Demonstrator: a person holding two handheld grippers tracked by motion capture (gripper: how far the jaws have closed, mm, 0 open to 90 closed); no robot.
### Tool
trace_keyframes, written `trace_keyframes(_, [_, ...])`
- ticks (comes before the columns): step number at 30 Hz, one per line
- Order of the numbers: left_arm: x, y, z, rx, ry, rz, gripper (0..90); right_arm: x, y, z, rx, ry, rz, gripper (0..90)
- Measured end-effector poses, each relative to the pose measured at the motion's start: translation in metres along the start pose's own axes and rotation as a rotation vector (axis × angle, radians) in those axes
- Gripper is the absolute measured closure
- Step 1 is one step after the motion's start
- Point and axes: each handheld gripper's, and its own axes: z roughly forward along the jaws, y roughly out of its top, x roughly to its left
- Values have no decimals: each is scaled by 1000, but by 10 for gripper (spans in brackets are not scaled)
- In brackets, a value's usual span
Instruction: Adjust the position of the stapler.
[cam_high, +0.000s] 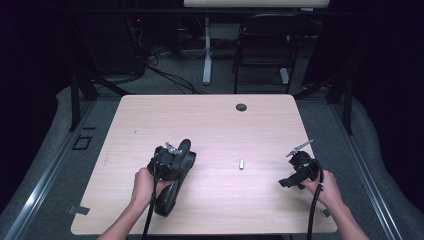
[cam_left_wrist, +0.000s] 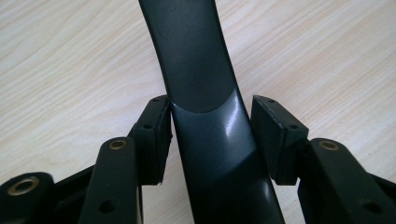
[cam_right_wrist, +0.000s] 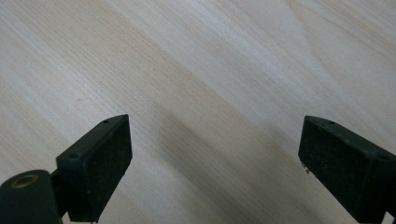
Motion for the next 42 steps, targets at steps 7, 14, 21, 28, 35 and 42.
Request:
trace_keyframes(7, [-1,0,2,-29,-76,52,526,1,-1,1,-16,9,10,95])
trace_keyframes(14, [-3,0,3,-45,-110,92,548,0,1,1,6,6,-16,96])
trace_keyframes(21, [-14,1,4,-66,-161,208,566,1,1,1,2,9,-11,96])
trace_keyframes(28, [-12,-1,5,-84,-196,227,567,2,1,1,4,11,-14,97])
trace_keyframes(35, [-12,-1,5,-90,-222,253,567,3,2,2,12,10,-20,96])
trace_keyframes(42, [-11,-1,7,-105,-273,293,568,5,2,6,-19,13,6,94])
